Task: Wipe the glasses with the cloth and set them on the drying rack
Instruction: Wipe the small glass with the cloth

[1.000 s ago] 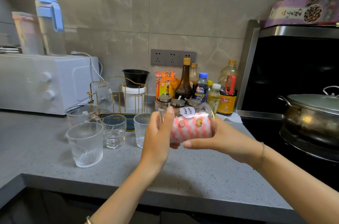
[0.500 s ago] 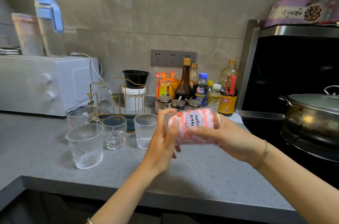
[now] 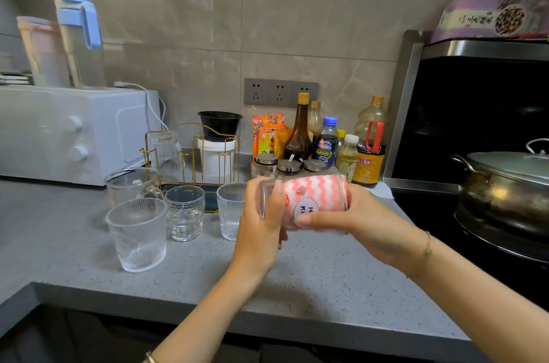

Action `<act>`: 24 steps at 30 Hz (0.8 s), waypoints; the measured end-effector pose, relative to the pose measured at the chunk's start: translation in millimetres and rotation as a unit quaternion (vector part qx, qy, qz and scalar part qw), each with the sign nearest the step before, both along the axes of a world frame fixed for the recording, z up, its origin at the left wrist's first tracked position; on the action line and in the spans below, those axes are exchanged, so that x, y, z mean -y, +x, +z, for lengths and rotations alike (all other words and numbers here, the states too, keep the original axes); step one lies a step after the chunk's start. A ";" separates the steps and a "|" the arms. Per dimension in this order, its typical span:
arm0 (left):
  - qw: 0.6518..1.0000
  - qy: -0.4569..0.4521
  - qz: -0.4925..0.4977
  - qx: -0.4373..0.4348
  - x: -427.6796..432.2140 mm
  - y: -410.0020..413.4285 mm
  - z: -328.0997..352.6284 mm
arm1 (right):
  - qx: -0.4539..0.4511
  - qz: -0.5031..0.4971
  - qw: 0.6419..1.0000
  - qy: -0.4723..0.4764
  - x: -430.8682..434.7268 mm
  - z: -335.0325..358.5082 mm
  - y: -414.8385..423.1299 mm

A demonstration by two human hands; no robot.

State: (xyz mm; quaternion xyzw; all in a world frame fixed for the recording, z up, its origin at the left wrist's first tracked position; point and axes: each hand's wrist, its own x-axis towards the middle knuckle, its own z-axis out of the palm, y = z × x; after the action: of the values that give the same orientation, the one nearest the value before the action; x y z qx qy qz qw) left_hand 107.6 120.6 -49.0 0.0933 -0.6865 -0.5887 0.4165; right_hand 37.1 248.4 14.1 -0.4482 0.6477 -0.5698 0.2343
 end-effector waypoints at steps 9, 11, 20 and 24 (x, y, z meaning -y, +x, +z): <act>0.985 -0.147 -0.034 -0.090 2.6 8.4 -6.7 | 0.130 0.079 0.988 0.025 -7.1 4.7 -1.5; 0.986 -0.139 -0.053 -0.074 3.0 9.4 -6.4 | 0.112 0.056 0.992 0.019 -6.5 3.9 1.9; 0.974 0.138 -0.127 0.127 3.3 7.8 9.2 | -0.096 -0.014 0.995 0.003 -2.1 -2.6 4.3; 0.970 0.177 -0.122 0.117 0.9 8.8 13.5 | -0.089 -0.030 0.995 -0.020 -0.4 -5.2 6.4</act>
State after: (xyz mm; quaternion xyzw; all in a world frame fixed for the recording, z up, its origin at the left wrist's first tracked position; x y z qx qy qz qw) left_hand 116.4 119.7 -35.6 0.1492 -0.6214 -0.7323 0.2354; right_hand 43.5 248.9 9.0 -0.4820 0.6676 -0.5473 0.1497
